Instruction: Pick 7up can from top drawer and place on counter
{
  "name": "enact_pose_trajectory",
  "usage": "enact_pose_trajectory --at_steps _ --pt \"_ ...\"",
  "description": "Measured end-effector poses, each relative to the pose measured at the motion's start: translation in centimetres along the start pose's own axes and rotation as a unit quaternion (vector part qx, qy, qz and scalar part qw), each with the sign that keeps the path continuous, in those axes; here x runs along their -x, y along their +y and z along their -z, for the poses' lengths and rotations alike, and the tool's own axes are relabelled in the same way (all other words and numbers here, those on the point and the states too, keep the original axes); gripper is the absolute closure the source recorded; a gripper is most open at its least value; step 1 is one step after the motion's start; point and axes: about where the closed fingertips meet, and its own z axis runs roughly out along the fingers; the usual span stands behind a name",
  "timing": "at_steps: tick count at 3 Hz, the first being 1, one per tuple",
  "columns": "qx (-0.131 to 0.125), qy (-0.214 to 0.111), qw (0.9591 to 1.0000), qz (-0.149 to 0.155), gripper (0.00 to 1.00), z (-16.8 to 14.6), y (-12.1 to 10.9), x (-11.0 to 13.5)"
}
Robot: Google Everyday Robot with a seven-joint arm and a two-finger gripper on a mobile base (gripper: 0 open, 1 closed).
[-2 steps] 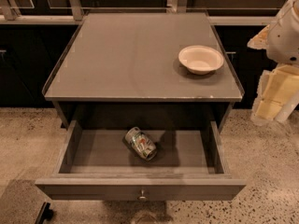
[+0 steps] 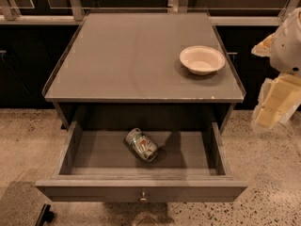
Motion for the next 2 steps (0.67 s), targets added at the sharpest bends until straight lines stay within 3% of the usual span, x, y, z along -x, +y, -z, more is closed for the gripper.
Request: enact_pose_trajectory --at_steps 1,2 --pt "0.011 -0.037 0.9987 -0.033 0.0 -2.9 1.8 -0.5" --pt "0.039 -0.08 0.9928 -0.08 0.0 -10.1 3.6 -0.2"
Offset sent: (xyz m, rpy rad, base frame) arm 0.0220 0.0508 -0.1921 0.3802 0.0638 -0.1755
